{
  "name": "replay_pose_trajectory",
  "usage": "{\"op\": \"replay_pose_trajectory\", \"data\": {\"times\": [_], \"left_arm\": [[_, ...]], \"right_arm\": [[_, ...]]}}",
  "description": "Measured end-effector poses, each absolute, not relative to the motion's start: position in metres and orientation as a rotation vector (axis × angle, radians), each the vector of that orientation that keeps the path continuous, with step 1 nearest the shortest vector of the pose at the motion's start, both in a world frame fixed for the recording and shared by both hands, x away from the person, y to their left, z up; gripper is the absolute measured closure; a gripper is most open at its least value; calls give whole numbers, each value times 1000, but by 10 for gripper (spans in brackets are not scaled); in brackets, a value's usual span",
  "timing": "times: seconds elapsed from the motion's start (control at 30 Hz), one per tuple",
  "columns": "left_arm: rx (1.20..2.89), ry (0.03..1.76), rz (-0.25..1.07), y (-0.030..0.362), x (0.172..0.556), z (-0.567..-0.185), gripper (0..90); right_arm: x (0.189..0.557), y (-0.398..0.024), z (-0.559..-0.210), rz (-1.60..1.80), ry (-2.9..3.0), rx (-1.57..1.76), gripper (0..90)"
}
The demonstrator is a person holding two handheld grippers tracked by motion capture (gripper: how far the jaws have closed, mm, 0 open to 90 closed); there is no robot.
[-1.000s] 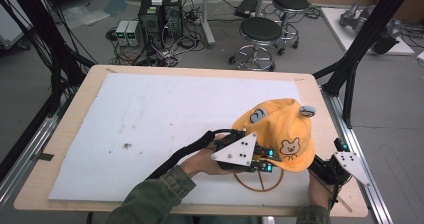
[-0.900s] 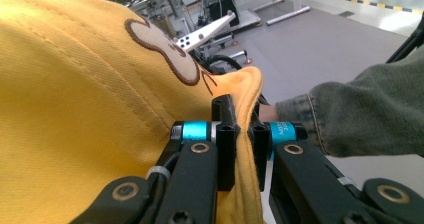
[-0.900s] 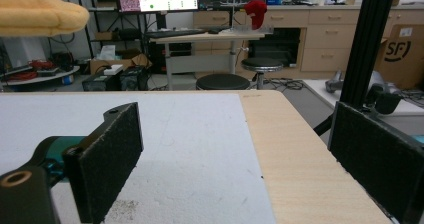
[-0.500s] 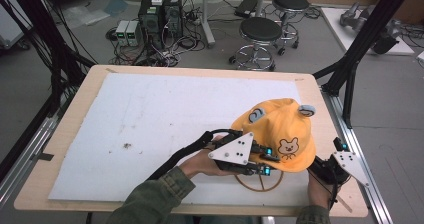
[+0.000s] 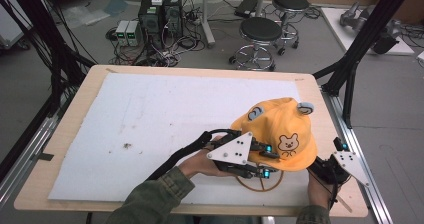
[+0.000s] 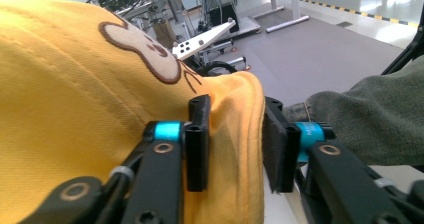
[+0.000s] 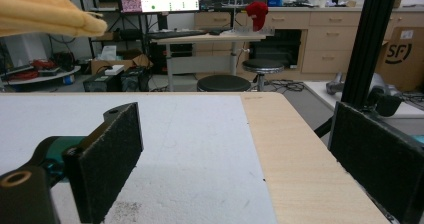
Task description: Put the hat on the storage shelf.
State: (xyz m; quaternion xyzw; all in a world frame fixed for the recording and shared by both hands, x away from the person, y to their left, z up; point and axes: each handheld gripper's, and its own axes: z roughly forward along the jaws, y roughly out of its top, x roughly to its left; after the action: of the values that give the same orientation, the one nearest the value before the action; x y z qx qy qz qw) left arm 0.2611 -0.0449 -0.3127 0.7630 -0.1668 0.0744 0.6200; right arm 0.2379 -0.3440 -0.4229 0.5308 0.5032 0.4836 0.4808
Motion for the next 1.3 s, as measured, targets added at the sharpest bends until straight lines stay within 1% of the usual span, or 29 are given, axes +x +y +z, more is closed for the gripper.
{"op": "replay_pose_trajectory", "data": {"times": [0.23,0.4,0.57,0.7,0.8,1.1,1.3], "left_arm": [[1743,-383,165,-45,259,-311,570],[1737,-386,172,-43,258,-310,546],[1731,-389,173,-43,256,-310,494],[1718,-377,144,-41,256,-309,437],[1714,-370,138,-40,256,-308,412],[1691,-339,166,-30,257,-300,404],[1658,-280,203,-19,265,-294,405]], "right_arm": [[238,-344,-423,1179,1226,1296,62],[238,-344,-423,1181,1223,1300,62],[238,-345,-423,1176,1225,1297,62],[238,-345,-423,1172,1227,1295,62],[238,-346,-423,1169,1225,1300,62],[238,-347,-423,1160,1216,1316,62],[237,-347,-422,1162,1213,1324,62]]}}
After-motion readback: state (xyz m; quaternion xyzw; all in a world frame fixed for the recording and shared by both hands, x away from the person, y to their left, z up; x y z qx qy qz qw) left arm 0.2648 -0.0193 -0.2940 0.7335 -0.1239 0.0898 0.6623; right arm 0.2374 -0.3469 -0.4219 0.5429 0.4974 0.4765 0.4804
